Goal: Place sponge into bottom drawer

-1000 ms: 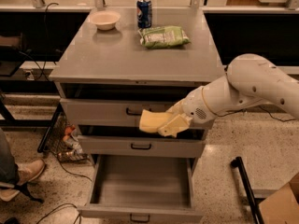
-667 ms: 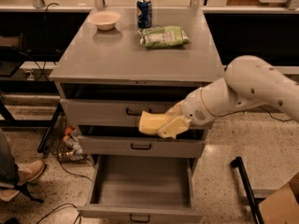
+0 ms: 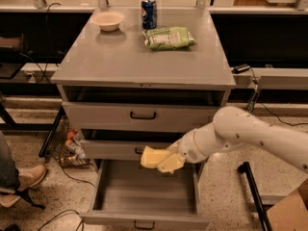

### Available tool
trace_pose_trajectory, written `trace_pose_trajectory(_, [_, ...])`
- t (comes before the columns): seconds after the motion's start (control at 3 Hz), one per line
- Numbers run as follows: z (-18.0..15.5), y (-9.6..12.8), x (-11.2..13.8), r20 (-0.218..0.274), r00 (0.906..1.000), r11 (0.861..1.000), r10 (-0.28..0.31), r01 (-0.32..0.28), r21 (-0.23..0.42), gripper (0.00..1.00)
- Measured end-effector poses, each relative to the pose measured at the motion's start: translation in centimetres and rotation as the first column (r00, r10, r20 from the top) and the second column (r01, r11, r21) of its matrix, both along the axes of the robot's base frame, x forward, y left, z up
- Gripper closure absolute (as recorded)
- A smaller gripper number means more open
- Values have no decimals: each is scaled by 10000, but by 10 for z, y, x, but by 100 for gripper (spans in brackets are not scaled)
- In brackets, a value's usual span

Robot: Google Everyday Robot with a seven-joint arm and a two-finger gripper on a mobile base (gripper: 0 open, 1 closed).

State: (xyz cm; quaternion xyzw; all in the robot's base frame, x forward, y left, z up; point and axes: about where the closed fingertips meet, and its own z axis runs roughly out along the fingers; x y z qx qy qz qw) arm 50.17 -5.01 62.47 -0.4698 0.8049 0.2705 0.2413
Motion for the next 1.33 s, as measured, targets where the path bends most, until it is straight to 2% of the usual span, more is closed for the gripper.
trace_pose_trajectory(0.33, [-6,1,9,209,9994,9996,-289,288,64,100])
trace_pose_trajectory(0.67, [-5,1,9,207,9994,9996,-282,281,62,100])
trace_pose_trajectory(1.0, [-34,-8,14,42,9968,9968,-793,793,-14,100])
trace_pose_trajectory(1.33, [-91,-25,18,-346,9868,9874,-1584,1581,-114,100])
